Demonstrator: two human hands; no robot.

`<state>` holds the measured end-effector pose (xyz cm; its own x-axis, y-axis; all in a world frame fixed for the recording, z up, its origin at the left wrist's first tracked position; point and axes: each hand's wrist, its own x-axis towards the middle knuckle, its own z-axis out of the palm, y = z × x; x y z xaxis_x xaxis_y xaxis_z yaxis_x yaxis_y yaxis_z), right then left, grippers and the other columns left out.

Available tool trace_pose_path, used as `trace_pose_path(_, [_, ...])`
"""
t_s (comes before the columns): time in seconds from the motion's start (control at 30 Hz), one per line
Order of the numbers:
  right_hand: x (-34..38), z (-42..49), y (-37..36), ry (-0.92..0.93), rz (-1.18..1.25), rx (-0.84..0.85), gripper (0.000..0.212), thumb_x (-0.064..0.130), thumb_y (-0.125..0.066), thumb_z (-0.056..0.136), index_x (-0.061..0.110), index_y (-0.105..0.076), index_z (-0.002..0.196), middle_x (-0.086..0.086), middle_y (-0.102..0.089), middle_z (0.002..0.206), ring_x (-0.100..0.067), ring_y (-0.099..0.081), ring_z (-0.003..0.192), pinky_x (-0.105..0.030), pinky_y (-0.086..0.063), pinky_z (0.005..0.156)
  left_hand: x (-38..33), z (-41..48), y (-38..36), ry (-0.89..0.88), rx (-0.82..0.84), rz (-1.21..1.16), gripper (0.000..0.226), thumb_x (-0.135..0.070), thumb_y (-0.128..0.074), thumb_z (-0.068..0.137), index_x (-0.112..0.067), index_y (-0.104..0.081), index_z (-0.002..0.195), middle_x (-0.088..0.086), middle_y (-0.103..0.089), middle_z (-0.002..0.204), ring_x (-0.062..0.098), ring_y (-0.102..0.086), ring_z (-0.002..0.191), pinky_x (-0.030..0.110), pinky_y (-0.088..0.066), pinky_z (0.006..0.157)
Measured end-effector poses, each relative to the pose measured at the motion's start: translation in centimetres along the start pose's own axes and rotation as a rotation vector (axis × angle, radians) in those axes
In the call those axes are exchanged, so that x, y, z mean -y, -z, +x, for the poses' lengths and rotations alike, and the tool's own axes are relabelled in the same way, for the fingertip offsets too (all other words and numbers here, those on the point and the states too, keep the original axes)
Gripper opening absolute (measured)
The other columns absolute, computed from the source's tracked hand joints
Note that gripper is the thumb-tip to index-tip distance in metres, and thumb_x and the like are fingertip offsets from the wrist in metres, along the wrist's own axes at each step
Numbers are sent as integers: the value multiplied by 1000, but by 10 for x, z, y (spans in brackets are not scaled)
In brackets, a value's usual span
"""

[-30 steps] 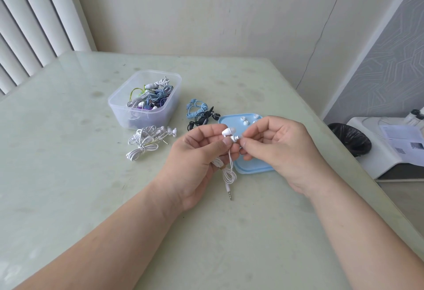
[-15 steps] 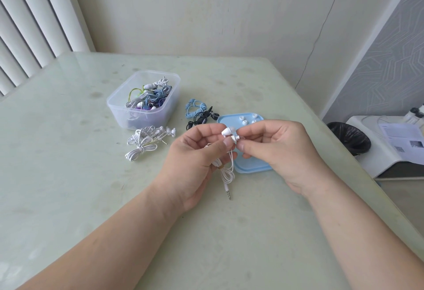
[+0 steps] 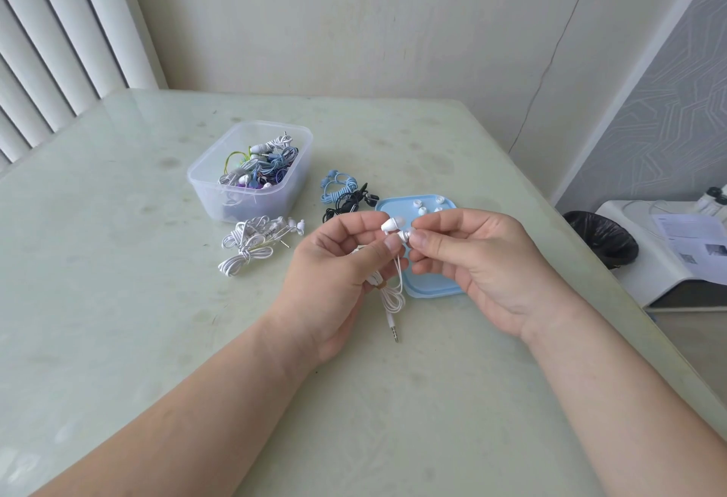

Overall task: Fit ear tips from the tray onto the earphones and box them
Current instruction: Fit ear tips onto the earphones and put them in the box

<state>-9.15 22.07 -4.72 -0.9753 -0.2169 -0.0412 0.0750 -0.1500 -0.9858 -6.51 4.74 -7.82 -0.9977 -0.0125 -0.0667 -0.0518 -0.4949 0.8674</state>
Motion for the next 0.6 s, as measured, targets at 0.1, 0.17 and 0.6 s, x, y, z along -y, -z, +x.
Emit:
trace_pose_path(0.1, [0,0,0,10,-39,-10,17,2,-80,75,-1,-76,91,-18,-71,79,-24,-68,71,-31,-59,68,0,0,0,-6,5,-8,24,5,-75,85,-6,-73,106,21,-70,98,29,-67,80,49,-49,92])
trace_pose_path(0.17, [0,0,0,62,-103,-33,13,1,-81,77,1,-78,90,-18,-74,80,-26,-70,73,-34,-59,71,0,-1,-1,-8,-2,-11,23,5,-73,85,-5,-72,106,20,-70,96,28,-68,79,49,-49,91])
trace_pose_path(0.6, [-8,-5,-12,195,-198,-91,16,-3,-76,85,7,-80,97,-11,-79,89,-21,-73,72,-25,-59,74,-1,1,0,-7,-30,-72,20,1,-74,86,-7,-72,105,19,-71,96,38,-63,94,65,-43,107])
